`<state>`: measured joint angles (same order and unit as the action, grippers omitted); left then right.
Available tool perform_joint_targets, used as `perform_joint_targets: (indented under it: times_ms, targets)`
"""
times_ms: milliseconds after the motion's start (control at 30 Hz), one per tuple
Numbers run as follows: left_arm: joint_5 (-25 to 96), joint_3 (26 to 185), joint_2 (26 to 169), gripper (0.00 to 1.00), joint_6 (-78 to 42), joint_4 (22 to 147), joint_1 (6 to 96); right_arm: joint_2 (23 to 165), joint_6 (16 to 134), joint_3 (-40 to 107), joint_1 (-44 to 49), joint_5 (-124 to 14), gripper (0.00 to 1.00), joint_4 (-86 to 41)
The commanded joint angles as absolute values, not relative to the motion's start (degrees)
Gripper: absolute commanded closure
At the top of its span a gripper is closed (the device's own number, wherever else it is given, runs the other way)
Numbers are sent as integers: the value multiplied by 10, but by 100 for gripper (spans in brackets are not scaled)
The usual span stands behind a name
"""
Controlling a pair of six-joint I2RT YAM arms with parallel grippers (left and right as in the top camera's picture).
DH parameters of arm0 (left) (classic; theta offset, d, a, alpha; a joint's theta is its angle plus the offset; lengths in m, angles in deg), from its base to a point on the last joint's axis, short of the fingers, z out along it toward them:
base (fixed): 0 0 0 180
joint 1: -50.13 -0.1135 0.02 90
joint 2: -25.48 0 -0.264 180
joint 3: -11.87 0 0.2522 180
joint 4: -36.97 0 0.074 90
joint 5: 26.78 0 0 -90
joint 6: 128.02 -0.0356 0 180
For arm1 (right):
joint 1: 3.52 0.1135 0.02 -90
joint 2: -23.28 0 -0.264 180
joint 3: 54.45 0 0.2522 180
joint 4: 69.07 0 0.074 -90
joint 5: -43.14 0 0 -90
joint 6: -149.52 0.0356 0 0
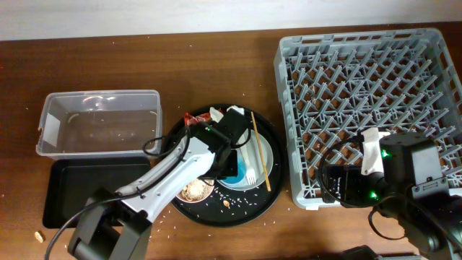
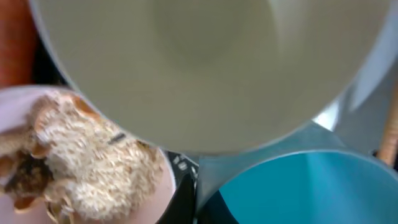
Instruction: Sort waste into correct bins and load items into the dishwasher rack
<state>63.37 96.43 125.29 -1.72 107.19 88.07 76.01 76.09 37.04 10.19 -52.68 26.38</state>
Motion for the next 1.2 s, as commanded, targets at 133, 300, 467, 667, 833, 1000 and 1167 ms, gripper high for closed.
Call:
perform_joint_targets:
  times_ms: [133,300,467,667,833,1000,1167]
  targets:
    - [543,972,1064,100,-53,1101,878,760,766,377,107,-526,1,260]
    - [249,973,896,100,-179,1012,709,761,698,377,107,-800,8,158]
    - [-47,973,891,100,-210,898,635,797,640,377,184,-1004,9,37]
    - [-112,973,891,100,-210,876,635,829,640,377,258,-1002,10,-102]
    - [-170,973,891,100,-210,863,635,837,607,377,258,-1020,9,-126]
    - [-220,973,891,100,-210,821,634,836,615,377,256,-995,6,-130]
    - [-246,973,891,100,-208,820,583,823,645,378,252,-956,5,-120]
